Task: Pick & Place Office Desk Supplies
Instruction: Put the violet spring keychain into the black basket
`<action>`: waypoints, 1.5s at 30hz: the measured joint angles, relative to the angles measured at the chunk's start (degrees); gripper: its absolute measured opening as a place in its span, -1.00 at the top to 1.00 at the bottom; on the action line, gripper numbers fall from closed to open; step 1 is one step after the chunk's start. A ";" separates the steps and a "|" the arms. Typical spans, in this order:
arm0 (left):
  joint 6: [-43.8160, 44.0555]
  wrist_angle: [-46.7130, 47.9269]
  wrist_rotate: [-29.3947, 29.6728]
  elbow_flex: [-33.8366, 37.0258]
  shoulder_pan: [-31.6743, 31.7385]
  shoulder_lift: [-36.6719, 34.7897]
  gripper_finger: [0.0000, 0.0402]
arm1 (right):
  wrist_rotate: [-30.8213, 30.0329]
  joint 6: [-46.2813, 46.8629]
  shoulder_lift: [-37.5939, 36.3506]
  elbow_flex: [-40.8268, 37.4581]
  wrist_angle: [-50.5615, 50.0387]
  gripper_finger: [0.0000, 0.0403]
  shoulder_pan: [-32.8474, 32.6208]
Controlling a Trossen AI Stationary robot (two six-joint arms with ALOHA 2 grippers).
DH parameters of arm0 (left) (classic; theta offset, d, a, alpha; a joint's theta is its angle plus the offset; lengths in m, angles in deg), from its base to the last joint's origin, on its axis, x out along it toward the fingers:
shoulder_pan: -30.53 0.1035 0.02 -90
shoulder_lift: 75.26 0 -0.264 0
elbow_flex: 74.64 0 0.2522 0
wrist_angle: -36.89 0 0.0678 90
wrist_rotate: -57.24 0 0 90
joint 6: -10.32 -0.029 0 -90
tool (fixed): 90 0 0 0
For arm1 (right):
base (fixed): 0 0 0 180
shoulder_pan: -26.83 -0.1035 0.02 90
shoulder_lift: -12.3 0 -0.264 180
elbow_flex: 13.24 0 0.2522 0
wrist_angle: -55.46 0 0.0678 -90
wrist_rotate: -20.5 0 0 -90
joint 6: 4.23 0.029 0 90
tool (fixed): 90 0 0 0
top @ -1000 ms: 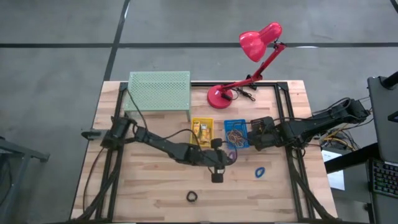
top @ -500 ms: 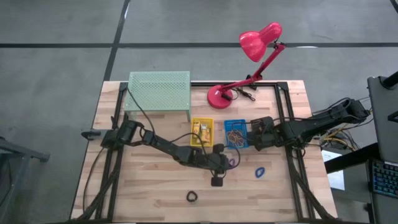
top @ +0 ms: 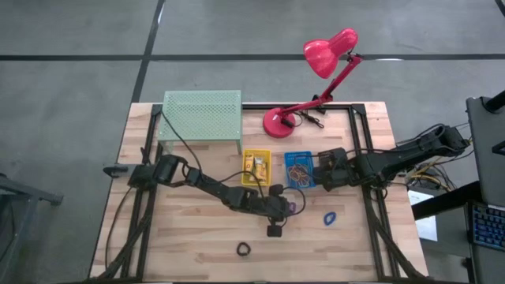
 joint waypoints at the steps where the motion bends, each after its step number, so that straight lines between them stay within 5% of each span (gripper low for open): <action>1: 0.00 0.00 0.00 0.00 0.02 0.00 0.67 | 0.00 0.00 -0.01 0.00 0.02 0.53 0.01; 13: 0.02 -0.02 -0.22 0.00 0.07 -0.09 0.16 | 0.00 0.00 -0.01 0.00 0.19 0.53 -0.01; 27: -1.94 0.75 1.77 -0.20 0.05 -2.19 0.13 | 0.00 0.00 -0.01 0.00 0.30 0.52 0.00; 37: -13.51 6.39 3.67 3.15 -2.96 -17.54 0.14 | 0.00 0.00 -0.01 0.02 0.94 0.57 0.01; 45: -11.32 3.00 3.20 15.38 -3.51 -36.82 0.14 | 0.01 -0.01 0.01 0.02 1.98 0.53 -0.01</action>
